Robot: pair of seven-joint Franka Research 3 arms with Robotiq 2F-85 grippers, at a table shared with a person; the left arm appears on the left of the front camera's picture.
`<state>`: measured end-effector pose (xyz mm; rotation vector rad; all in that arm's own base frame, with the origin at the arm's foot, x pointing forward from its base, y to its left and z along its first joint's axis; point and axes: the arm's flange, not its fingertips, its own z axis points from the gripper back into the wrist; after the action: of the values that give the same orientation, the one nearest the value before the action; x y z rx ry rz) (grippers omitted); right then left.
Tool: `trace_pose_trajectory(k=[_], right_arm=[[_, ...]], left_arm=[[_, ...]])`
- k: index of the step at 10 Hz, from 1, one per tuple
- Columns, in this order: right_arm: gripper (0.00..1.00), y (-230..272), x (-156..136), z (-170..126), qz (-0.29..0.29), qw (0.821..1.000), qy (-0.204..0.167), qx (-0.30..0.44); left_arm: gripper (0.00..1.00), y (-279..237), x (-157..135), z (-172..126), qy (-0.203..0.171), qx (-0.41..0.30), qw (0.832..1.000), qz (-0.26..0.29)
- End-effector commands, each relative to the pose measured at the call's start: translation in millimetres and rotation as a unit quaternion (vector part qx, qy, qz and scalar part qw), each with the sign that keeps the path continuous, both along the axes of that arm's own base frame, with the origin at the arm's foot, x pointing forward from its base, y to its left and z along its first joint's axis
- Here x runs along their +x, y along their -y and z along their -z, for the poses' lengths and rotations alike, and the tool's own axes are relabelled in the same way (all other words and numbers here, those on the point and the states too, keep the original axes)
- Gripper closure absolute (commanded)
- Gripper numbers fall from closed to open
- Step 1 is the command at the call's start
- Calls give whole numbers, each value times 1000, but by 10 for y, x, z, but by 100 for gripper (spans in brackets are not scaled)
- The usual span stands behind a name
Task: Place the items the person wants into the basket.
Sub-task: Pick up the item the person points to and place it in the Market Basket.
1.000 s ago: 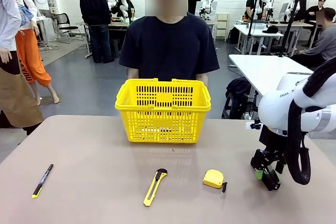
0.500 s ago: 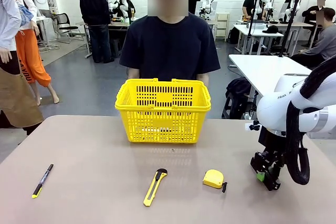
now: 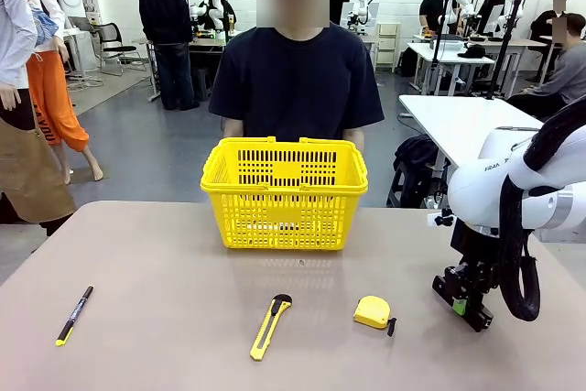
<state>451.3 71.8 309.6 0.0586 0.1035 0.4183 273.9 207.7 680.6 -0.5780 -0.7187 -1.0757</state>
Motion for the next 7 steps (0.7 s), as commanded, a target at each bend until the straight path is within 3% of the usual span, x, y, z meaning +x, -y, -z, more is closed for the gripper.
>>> trace_pose_trajectory(k=[1, 2, 3, 5, 7], right_arm=[[100, 16, -1, -81, 16, 1000, 4, -7], [76, -5, -129, -393, 28, 1000, 3, 13], [76, -59, -310, -794, 34, 999, 3, 4], [76, -182, -610, -1678, 54, 997, 45, 16], [76, -243, -768, -2314, 78, 994, 67, 29]], left_arm=[[0, -13, -12, -6, 11, -4, 1000, 10], [0, -13, -12, -6, 11, -4, 1000, 10], [0, -13, -12, -6, 11, -4, 1000, 10], [0, -13, -12, -6, 11, -4, 1000, 10], [0, -13, -12, -6, 11, -4, 1000, 10]])
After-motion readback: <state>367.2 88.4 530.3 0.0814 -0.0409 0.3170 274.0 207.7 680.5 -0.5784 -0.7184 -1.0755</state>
